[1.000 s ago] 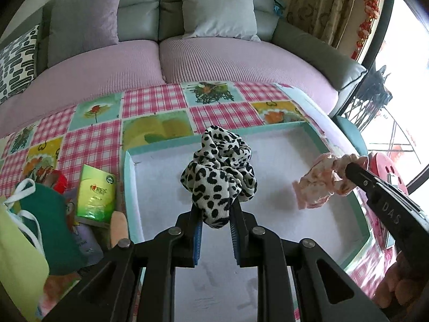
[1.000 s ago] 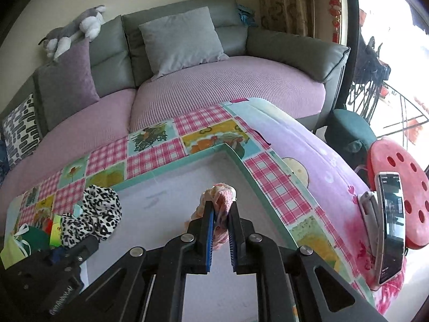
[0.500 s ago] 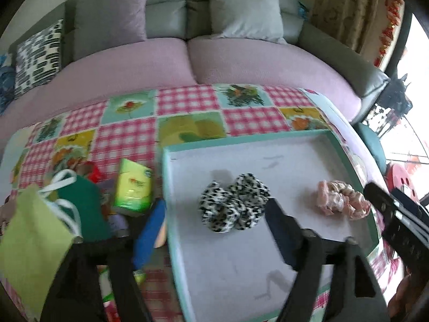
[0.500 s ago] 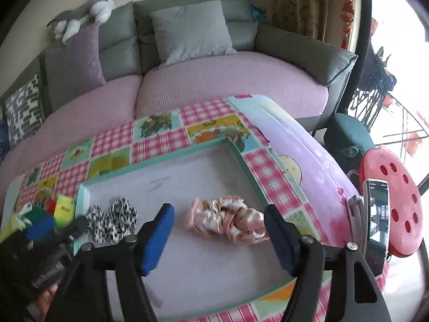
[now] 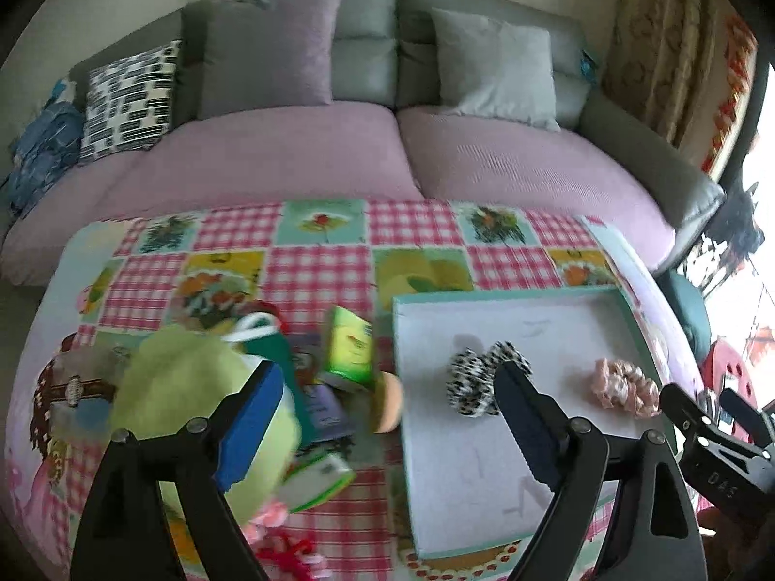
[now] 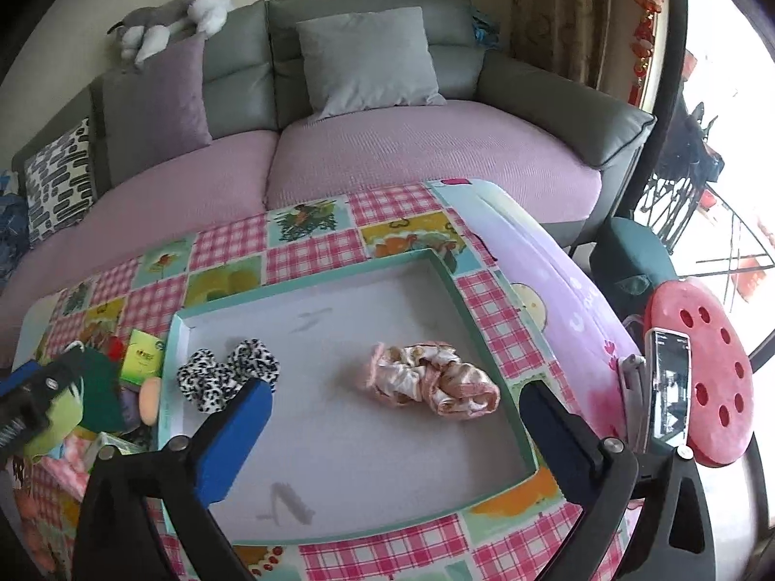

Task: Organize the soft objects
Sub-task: 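Move both tools back toward the pile of soft items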

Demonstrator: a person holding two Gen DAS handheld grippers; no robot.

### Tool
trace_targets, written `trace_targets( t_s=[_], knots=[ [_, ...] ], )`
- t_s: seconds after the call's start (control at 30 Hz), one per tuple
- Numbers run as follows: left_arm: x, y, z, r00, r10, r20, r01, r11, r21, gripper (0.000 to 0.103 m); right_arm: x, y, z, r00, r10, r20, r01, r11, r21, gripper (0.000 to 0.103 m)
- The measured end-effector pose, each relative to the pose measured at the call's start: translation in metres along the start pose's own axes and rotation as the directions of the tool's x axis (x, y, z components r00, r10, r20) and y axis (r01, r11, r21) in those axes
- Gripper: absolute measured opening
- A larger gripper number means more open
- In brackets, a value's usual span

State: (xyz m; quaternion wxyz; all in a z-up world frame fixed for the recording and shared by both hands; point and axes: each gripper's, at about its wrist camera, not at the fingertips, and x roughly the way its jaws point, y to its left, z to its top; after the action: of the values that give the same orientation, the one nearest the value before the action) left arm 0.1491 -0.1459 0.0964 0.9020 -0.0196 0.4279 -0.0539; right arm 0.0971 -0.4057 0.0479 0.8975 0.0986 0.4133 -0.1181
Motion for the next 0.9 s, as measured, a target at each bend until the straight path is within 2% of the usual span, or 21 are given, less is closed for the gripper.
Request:
trace_targets(
  t_s=[0.27, 0.53, 0.73, 0.9],
  knots=[
    [-0.025, 0.069, -0.005, 0.997, 0.064, 0.052, -0.055, 0.987, -0.152, 0.089, 0.000, 0.039, -0.004, 0.997, 0.080, -0.011, -0.080, 0.995, -0.051, 0.103],
    [-0.033, 0.140, -0.027, 0.986, 0.158, 0.050, -0.134, 0.938, -0.320, 0.089, -0.002, 0.106, -0.021, 0.976, 0.211, -0.057, -0.218, 0.960, -0.174, 0.103],
    [-0.038, 0.172, -0.044, 0.981, 0.188, 0.035, -0.160, 0.908, -0.387, 0.089, -0.012, 0.143, -0.036, 0.960, 0.275, -0.059, -0.281, 0.932, -0.228, 0.103],
    [-0.031, 0.183, -0.059, 0.985, 0.171, -0.020, -0.165, 0.904, -0.395, 0.089, -0.011, 0.161, -0.049, 0.951, 0.294, -0.090, -0.308, 0.916, -0.257, 0.103]
  ],
)
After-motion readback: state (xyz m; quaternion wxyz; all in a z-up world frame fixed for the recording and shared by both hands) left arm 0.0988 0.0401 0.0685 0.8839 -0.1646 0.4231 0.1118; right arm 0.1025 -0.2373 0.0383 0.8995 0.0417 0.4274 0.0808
